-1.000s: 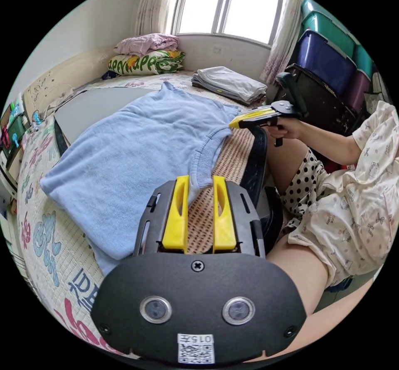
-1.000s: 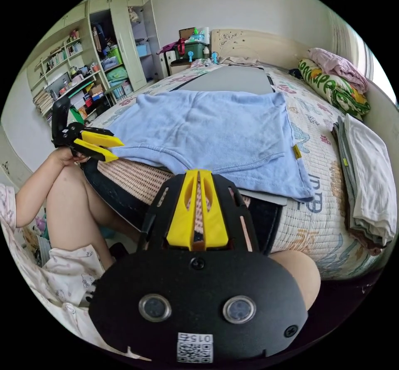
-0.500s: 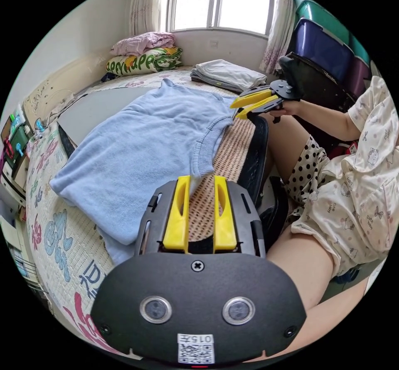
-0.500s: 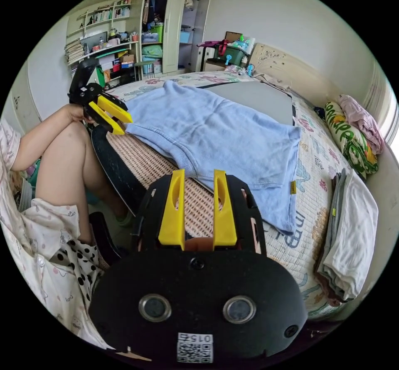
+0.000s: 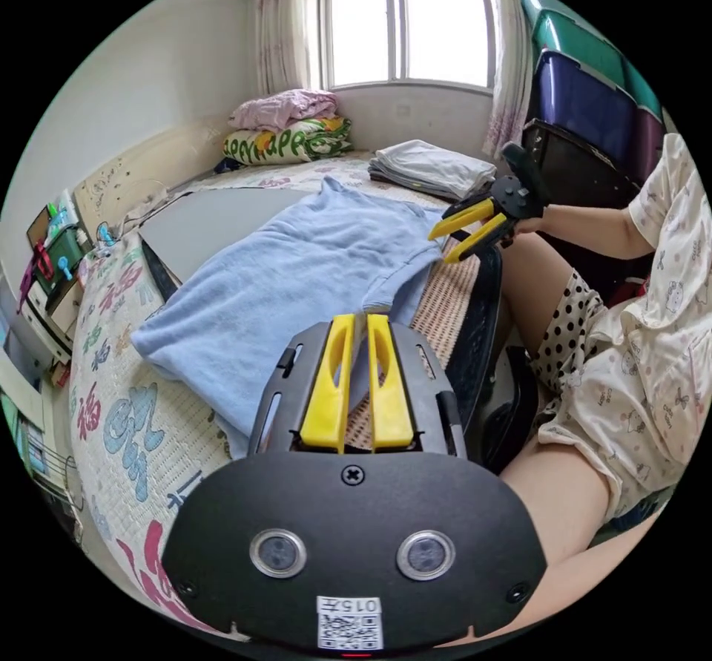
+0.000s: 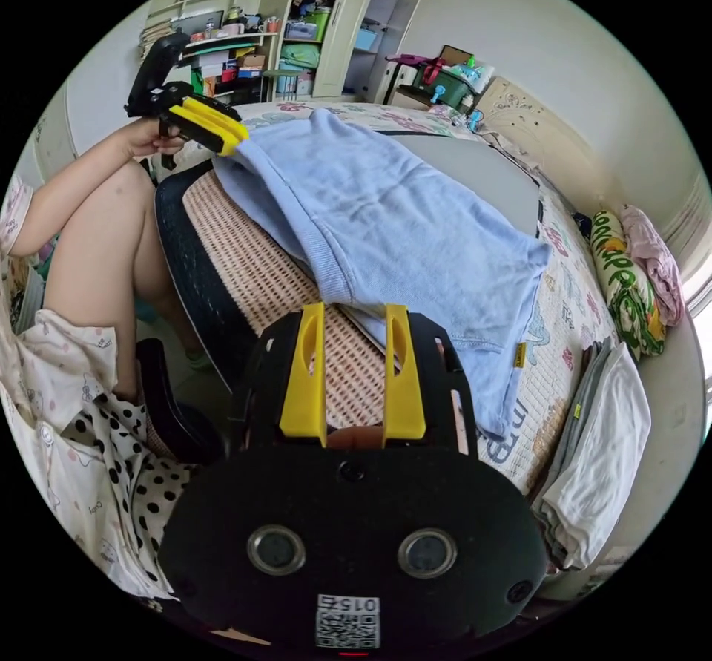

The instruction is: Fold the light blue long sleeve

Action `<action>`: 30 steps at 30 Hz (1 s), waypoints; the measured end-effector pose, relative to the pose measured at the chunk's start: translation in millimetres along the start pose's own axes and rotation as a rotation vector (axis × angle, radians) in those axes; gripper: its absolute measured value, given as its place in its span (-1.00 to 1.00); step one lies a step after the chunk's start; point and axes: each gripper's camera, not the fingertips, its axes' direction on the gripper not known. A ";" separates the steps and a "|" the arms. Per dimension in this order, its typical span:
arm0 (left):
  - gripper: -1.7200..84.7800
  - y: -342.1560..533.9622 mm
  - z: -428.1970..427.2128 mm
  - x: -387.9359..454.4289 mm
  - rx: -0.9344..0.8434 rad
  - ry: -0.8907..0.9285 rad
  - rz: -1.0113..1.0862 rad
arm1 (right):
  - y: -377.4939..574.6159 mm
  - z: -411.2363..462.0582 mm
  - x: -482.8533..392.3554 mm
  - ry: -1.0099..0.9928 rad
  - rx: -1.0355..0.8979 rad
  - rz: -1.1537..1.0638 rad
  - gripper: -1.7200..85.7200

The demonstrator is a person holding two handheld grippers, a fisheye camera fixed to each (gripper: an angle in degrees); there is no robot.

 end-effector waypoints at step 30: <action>-0.84 97.4 63.0 -109.3 -0.212 0.075 -0.118 | -104.1 37.7 -95.0 -0.019 0.011 0.041 -0.76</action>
